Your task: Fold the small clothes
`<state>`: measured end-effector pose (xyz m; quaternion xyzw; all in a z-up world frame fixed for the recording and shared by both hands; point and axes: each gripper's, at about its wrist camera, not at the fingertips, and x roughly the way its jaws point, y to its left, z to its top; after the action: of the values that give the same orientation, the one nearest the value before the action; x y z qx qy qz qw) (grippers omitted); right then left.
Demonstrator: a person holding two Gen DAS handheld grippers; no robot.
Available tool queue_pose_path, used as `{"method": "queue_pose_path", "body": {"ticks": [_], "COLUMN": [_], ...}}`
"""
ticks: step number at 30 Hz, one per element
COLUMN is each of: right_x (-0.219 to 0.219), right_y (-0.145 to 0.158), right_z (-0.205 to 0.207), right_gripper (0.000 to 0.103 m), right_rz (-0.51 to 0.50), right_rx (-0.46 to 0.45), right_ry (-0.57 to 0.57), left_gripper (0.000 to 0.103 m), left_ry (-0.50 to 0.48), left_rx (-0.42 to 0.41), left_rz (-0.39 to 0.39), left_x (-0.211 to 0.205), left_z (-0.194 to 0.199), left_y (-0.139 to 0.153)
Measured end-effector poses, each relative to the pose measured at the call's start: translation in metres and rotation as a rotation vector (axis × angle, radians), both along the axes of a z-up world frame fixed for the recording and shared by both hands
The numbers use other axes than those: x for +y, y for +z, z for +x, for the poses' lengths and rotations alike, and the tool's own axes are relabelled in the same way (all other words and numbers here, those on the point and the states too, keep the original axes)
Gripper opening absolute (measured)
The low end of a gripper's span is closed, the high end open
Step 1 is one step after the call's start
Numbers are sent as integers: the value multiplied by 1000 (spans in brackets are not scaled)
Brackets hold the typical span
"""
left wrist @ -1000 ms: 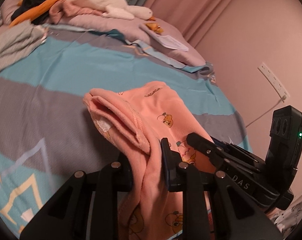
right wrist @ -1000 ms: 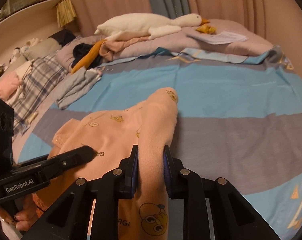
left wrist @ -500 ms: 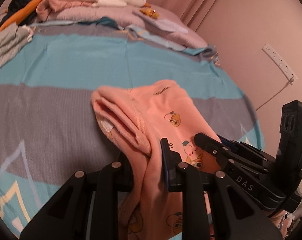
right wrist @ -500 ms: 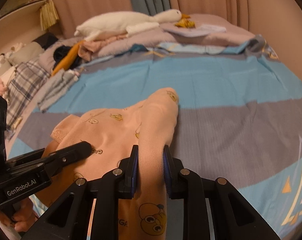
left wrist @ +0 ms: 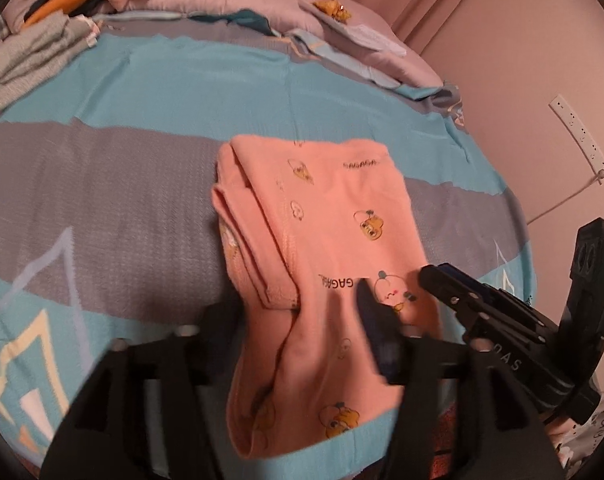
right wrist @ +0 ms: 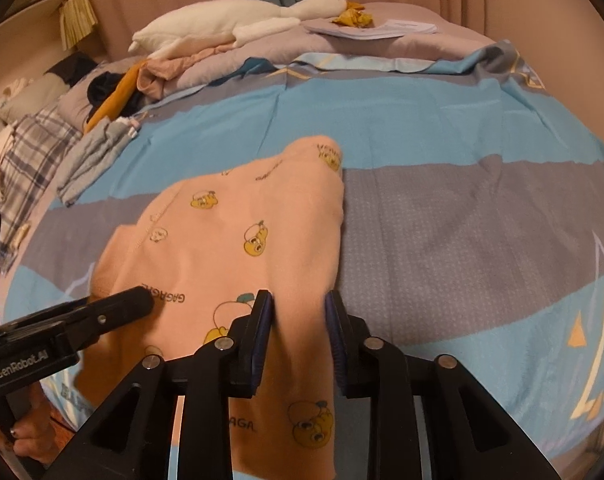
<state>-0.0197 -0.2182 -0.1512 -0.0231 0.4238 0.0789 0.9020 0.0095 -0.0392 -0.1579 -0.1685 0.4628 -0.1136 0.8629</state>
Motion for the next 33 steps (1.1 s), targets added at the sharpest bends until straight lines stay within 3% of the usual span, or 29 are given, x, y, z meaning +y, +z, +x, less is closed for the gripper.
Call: {"method": "queue_pose_path", "body": {"ticks": [2,4,8,15,33], "right_x": [-3,-4,-6,-6,1], "right_y": [8,15,36,62,62], "right_z": [-6,-10,-25,-44,-62], "right_gripper": [30,52,71,94,97], "right_rz": [6,2,1,31,3], "right_rx": [-23,-46,-118,-204,-200], "right_ry": [-4,-10,-13,-1,-11], "left_gripper": [74,84,103,103,103], "left_ry": [6,13,25,56,118], "left_rx": [-29,-60,-128,-186,-153], "left_rz": [12,29,53,103,177], "left_x": [1,2,4,6,10], "left_z": [-6,-13,-28,-51,-73], "left_y": [10,22,45,72,68]}}
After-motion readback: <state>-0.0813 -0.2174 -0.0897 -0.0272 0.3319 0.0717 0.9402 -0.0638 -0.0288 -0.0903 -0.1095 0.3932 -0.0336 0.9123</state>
